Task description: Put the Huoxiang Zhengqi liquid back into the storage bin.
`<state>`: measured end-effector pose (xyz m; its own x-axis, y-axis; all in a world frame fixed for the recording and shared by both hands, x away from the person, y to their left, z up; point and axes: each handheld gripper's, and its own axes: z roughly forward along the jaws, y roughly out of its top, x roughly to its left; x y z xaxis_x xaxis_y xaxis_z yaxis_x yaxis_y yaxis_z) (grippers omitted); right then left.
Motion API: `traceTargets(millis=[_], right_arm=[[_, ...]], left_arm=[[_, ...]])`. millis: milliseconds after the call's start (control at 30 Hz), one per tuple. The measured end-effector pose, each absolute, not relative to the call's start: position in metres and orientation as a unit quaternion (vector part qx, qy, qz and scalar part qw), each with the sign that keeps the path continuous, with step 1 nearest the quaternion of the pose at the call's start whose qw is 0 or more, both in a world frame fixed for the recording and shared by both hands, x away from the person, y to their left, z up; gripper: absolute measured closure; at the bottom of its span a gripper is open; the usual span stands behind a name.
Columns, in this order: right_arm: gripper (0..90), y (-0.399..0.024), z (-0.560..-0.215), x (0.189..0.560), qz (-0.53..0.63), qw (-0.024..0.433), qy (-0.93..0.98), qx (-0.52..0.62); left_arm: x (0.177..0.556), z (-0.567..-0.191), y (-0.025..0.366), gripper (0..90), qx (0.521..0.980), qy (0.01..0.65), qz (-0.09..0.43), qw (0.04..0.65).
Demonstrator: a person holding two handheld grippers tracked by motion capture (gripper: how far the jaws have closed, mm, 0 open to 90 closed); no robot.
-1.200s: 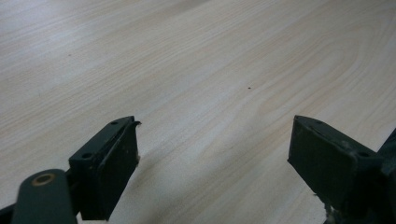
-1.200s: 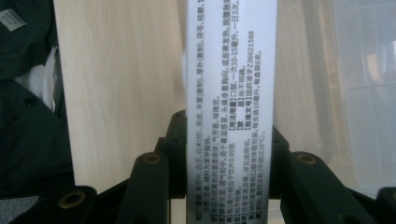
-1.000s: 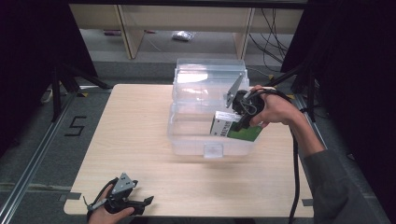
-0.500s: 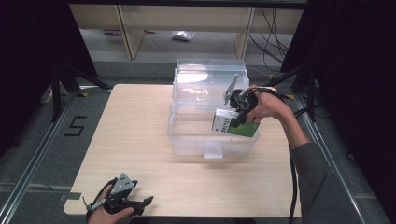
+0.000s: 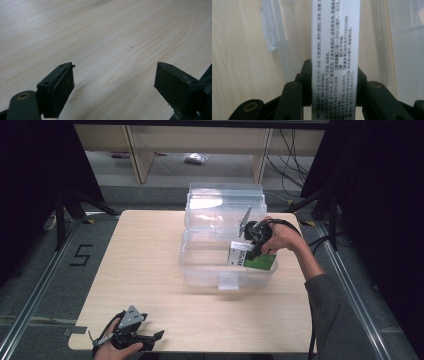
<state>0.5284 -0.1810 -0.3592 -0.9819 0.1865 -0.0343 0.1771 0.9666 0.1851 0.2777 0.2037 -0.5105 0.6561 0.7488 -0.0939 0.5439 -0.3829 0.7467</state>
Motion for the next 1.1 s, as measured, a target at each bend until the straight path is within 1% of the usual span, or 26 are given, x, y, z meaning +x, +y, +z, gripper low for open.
traceTargets(millis=[467,867,967,1000,1100], right_arm=[[64.7,-0.182,-0.380,0.535,0.077,0.018,0.993,0.082],[64.6,-0.181,-0.395,0.533,0.073,0.004,0.994,0.079],[64.5,-0.182,-0.398,0.536,0.078,0.004,0.995,0.056],[64.5,-0.183,-0.399,0.536,0.079,0.007,0.995,0.062],[64.4,-0.182,-0.401,0.533,0.078,-0.003,0.994,0.075]], left_arm=[[0.277,-0.510,0.204,15.3,0.820,0.397,0.134,0.390],[0.277,-0.510,0.204,15.4,0.822,0.395,0.132,0.389],[0.277,-0.510,0.204,15.4,0.821,0.397,0.133,0.388],[0.276,-0.510,0.204,15.4,0.821,0.397,0.132,0.389],[0.277,-0.510,0.204,15.4,0.822,0.396,0.131,0.388]])
